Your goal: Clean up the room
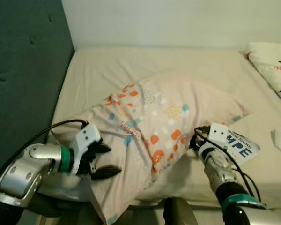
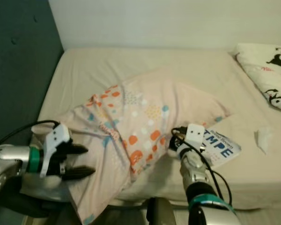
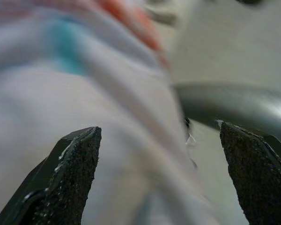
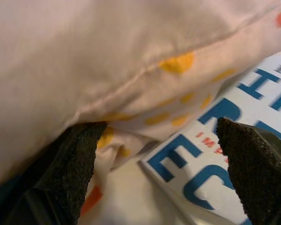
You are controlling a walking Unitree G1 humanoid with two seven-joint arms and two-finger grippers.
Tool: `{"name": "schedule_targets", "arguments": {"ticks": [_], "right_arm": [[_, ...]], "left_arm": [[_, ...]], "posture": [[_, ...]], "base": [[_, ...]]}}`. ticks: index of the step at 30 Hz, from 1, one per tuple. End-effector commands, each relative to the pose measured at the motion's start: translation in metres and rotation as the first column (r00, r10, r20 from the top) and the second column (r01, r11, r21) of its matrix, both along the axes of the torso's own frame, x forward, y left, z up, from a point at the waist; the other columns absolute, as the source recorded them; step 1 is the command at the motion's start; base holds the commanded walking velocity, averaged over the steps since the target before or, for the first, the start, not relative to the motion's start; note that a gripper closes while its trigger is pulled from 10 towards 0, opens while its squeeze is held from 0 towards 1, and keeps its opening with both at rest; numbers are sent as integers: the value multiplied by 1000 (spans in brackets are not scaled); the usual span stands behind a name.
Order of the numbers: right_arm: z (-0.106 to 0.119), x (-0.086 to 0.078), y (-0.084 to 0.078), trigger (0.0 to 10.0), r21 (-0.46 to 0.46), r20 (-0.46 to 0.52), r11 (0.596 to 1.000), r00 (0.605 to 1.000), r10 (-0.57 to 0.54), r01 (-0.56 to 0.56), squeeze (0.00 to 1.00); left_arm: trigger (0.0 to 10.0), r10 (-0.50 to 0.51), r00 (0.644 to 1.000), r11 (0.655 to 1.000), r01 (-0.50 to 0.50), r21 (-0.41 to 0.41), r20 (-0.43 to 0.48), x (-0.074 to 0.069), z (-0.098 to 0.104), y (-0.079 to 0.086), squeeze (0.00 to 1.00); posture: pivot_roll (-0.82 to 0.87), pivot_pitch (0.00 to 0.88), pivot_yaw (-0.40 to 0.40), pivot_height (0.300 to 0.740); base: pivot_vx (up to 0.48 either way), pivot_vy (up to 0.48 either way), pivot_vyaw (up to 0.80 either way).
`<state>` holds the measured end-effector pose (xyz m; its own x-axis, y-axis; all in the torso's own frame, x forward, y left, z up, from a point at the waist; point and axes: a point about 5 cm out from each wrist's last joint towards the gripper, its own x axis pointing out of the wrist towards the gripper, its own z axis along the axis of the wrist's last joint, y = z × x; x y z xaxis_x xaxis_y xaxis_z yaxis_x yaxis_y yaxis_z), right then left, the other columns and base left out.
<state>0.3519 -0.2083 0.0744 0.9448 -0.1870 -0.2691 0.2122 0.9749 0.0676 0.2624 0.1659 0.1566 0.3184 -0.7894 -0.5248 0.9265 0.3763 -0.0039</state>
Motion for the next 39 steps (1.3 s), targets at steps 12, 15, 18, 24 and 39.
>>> {"name": "schedule_targets", "arguments": {"ticks": [12,15,18,24,39], "right_arm": [[-9,-6,1,10000,-28,-36,999,999,14,-15,0],[-10,-6,2,10000,-26,-37,1000,999,13,-14,0],[-10,-6,2,10000,-23,-35,1000,999,12,-13,0],[-11,-6,11,10000,-4,-25,999,999,33,-33,0],[-22,-28,-15,10000,-53,-18,997,998,56,-56,0]], "left_arm": [[10000,-23,996,1000,25,13,-91,-25,31,50,0],[10000,46,998,998,-47,-30,-50,-21,46,68,0],[10000,142,989,987,-138,-78,50,-7,56,74,0],[10000,513,812,855,-454,-249,278,46,69,84,0],[10000,623,617,735,-673,-88,481,88,-10,68,0]], "posture": [[192,17,33,575],[200,27,33,575],[200,27,33,575],[203,27,31,575],[169,52,31,575]], "base": [[0,0,0],[0,0,0],[0,0,0],[0,0,0],[0,0,0]]}}
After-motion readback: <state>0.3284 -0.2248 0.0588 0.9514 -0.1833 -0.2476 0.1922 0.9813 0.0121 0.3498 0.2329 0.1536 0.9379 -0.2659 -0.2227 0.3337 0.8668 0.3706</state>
